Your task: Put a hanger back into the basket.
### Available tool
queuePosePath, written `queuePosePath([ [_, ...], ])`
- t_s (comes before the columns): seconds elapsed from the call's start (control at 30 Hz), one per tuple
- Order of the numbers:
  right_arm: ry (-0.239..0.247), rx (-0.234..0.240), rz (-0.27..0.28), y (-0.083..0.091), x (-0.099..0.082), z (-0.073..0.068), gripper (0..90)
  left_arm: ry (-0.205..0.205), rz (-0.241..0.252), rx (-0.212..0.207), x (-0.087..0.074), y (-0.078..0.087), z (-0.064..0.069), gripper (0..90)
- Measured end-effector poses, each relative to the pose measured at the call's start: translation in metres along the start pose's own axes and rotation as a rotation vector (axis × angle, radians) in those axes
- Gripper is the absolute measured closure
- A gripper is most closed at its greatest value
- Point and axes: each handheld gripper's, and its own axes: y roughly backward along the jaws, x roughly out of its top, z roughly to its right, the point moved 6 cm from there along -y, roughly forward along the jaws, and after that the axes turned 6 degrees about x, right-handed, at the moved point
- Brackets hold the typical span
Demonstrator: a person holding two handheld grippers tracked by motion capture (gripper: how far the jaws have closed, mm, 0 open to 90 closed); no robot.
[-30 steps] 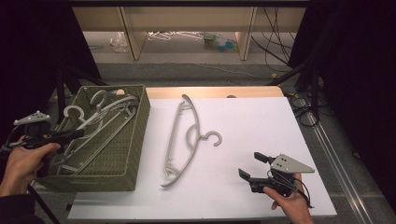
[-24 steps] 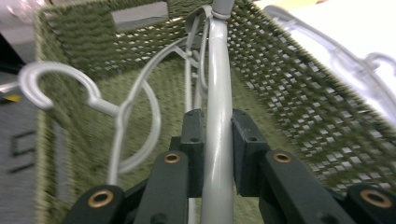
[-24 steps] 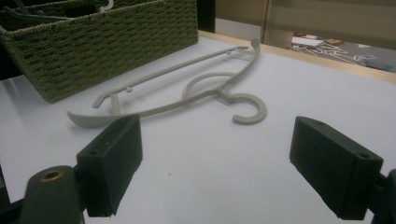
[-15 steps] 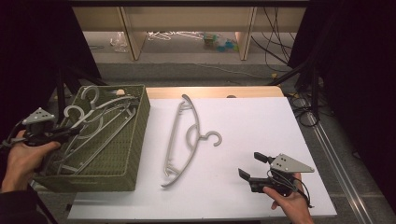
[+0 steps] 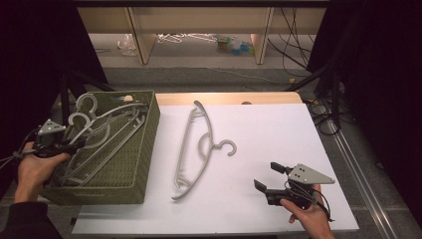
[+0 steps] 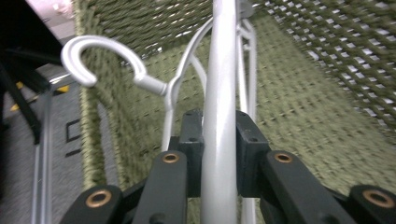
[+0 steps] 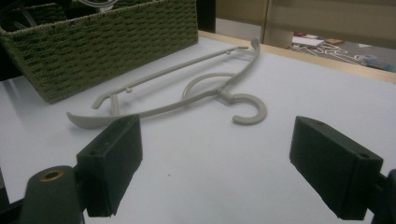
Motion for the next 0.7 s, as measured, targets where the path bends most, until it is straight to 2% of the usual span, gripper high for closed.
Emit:
queuePosePath([
  [0.13,0.000,0.001,-0.004,0.000,-0.001,0.000,18.2,0.027,-0.016,0.051,-0.004,-0.004,-0.004,73.1],
  [0.17,-0.008,0.000,0.001,0.000,0.000,-0.001,18.2,0.050,-0.007,0.049,-0.005,-0.006,-0.003,73.0],
  [0.2,-0.012,0.011,0.018,-0.001,0.001,-0.002,18.2,0.036,-0.017,0.051,-0.007,-0.005,-0.005,72.7],
  [0.23,0.011,0.002,0.026,-0.001,0.001,0.000,18.2,0.030,-0.027,0.049,-0.008,-0.004,-0.006,72.9],
  [0.27,0.011,-0.006,-0.003,0.001,0.000,0.000,18.2,0.034,-0.023,0.048,-0.008,-0.004,-0.007,73.8],
  [0.3,-0.008,0.003,-0.007,0.000,-0.001,-0.001,18.2,0.033,-0.026,0.053,-0.008,-0.003,-0.008,76.3],
  [0.4,-0.007,0.001,0.005,0.000,0.000,-0.001,18.2,0.024,-0.042,0.077,-0.009,0.002,-0.011,75.1],
  [0.43,-0.013,0.012,0.012,-0.001,0.001,-0.002,18.2,0.022,-0.044,0.079,-0.009,0.004,-0.012,76.0],
  [0.47,-0.004,0.004,-0.003,0.000,0.000,-0.001,18.2,0.026,-0.040,0.070,-0.008,0.007,-0.013,76.2],
  [0.57,-0.003,0.004,0.001,0.000,0.000,-0.001,18.2,0.015,-0.044,0.083,-0.008,0.015,-0.016,81.1],
  [0.63,0.014,0.000,0.008,0.000,0.001,0.000,18.2,0.002,-0.055,0.083,-0.009,0.015,-0.015,81.2],
  [0.67,-0.006,0.007,-0.007,0.000,0.000,-0.001,18.2,0.005,-0.063,0.087,-0.009,0.014,-0.015,81.3],
  [0.7,-0.005,0.006,-0.010,0.000,-0.001,-0.001,18.2,-0.002,-0.068,0.101,-0.010,0.013,-0.016,81.5],
])
